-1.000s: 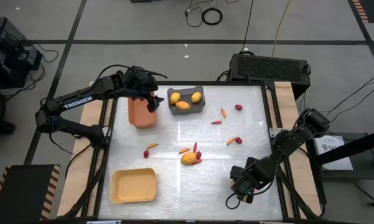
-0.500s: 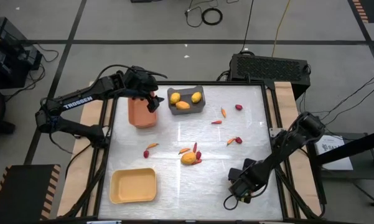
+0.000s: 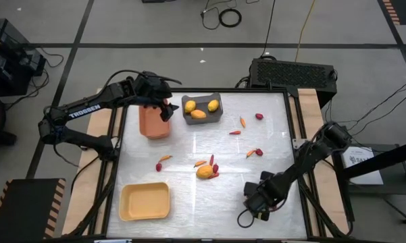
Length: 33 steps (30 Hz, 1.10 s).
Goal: Sort produce into baskets
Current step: Put the yellow lemon into the black bin
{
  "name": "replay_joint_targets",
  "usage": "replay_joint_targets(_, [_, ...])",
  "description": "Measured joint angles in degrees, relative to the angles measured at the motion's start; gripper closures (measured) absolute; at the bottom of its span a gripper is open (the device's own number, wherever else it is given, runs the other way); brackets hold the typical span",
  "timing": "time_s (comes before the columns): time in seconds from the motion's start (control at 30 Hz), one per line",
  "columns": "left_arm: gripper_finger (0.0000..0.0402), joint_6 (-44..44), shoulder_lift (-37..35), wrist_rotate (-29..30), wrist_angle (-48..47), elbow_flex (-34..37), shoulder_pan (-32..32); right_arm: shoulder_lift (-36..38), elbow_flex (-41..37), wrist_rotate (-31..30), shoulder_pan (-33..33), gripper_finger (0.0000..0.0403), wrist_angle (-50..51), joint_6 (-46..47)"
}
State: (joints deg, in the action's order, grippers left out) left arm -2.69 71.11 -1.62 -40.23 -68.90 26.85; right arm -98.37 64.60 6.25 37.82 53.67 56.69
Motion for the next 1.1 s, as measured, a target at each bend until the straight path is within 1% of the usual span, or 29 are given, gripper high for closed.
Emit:
replay_joint_targets(0.1, [0.0091, -0.03, -0.43, -1.52, -1.74, 0.0, 0.0, 0.0, 4.09, -0.35, -2.63, 0.0208, 4.89, -5.33])
replay_joint_targets(0.2, [0.0091, -0.65, -1.37, -1.8, -4.15, 0.0, -0.72, 0.0, 8.12, -1.36, -6.19, 0.0211, 9.88, -12.1])
replay_joint_targets(0.3, [0.0091, -1.4, -2.88, -1.89, -6.91, 0.02, -1.6, 0.02, 11.69, -5.51, -10.66, 0.0211, 12.3, -19.91])
replay_joint_targets(0.43, [0.0091, -1.46, -5.92, -1.85, -10.9, 0.02, -2.98, 0.06, 15.18, -10.52, -19.15, 0.0208, 11.2, -30.2])
replay_joint_targets(0.57, [0.0091, -1.45, -9.58, -1.8, -14.01, 0.38, -4.34, 0.09, 16.24, -11.01, -29.11, 0.0207, 6.29, -40.6])
replay_joint_targets(0.63, [0.0091, -1.69, -12.17, -1.78, -13.86, 2.06, -5.0, 0.09, 16.24, -10.99, -34.2, 0.0207, 2.95, -46.4])
replay_joint_targets(0.73, [0.0091, -4.96, -16.07, -1.75, -13.79, 5.72, -5.81, 0.09, 16.24, -11.0, -41.9, 0.0207, -4.09, -52.82])
replay_joint_targets(0.83, [0.0091, -10.82, -20.29, -1.7, -13.28, 10.11, -6.88, 0.09, 16.29, -11.1, -48.71, 0.0207, -12.42, -55.53])
replay_joint_targets(0.93, [0.0091, -17.93, -24.02, -1.69, -10.92, 14.34, -8.54, 0.09, 16.33, -11.07, -54.43, 0.0207, -19.77, -55.87])
replay_joint_targets(1.1, [0.0091, -26.59, -28.89, -1.35, -0.68, 20.31, -11.66, -1.77, 16.44, -10.68, -61.1, 0.0207, -28.68, -55.71])
